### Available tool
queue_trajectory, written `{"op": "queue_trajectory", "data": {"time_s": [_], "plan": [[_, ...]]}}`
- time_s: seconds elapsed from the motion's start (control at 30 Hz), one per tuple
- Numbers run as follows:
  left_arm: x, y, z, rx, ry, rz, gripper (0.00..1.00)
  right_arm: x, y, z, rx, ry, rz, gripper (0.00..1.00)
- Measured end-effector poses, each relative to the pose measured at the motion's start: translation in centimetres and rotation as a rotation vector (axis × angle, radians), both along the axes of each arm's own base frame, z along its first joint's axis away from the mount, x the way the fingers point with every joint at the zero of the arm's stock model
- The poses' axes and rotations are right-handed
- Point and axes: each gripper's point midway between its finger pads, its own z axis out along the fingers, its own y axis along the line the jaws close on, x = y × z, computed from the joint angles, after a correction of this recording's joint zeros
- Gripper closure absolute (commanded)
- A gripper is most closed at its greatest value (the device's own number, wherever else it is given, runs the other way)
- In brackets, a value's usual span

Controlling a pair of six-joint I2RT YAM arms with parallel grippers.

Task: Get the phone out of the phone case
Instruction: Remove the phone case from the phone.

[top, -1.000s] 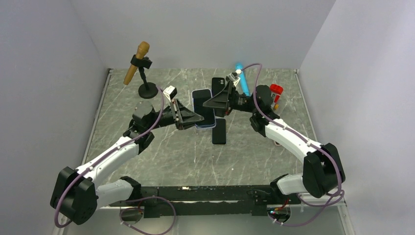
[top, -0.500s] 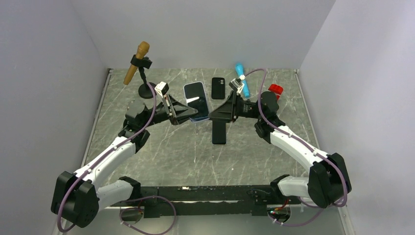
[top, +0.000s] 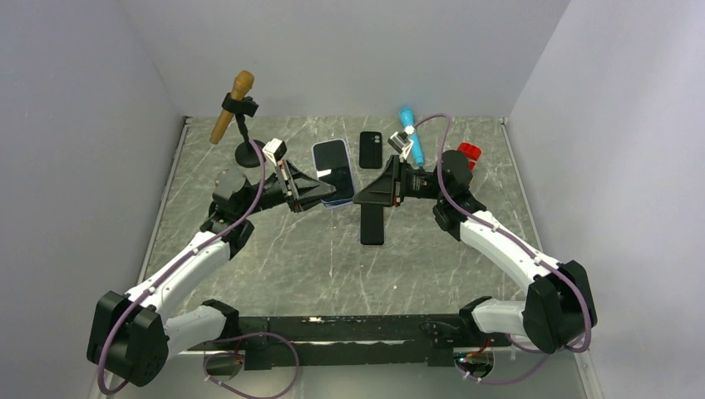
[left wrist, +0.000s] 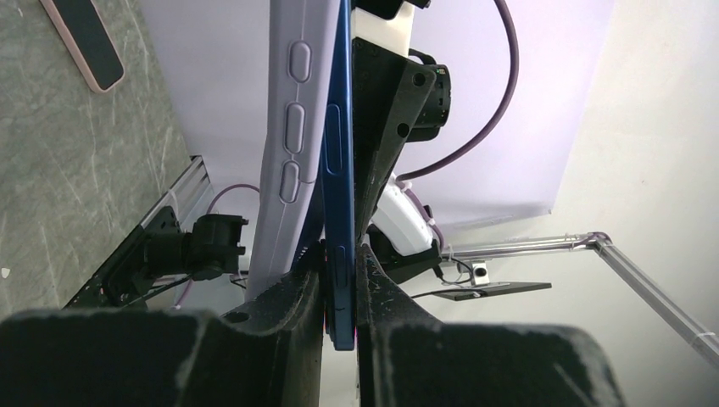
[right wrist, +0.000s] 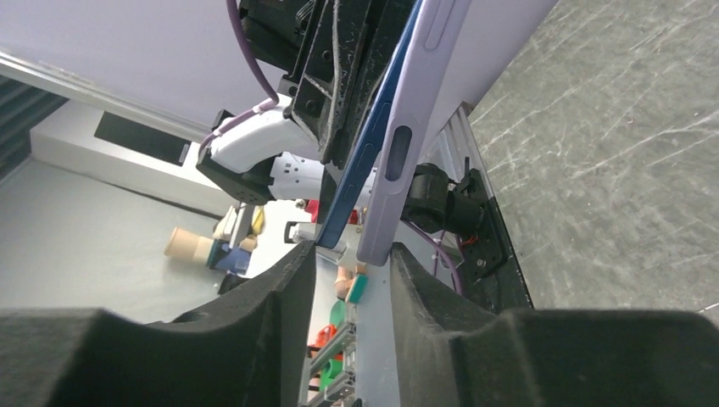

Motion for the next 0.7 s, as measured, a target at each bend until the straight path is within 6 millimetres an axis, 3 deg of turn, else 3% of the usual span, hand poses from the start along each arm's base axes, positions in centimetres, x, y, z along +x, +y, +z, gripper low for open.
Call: {"op": "queue_trajectory", "data": {"time_s": [0.17, 0.37, 0.7], "plan": [[0.0, 0.0, 0.3, -0.009, 0.006, -0.001, 1.00, -0.1, 0.0, -0.1, 0.000, -0.008, 0.008, 0.44], [0.0, 0.0, 0.7, -0.020, 0.002, -0.001, 1.00, -0.6, -0.2, -0.9, 0.005, 0.001, 0.023, 0.56], [-0.1, 0.1, 1.0, -0.032, 0.003, -0.003, 1.00, -0.6, -0.1, -0.8, 0.021, -0.006, 0.026, 0.57]]}}
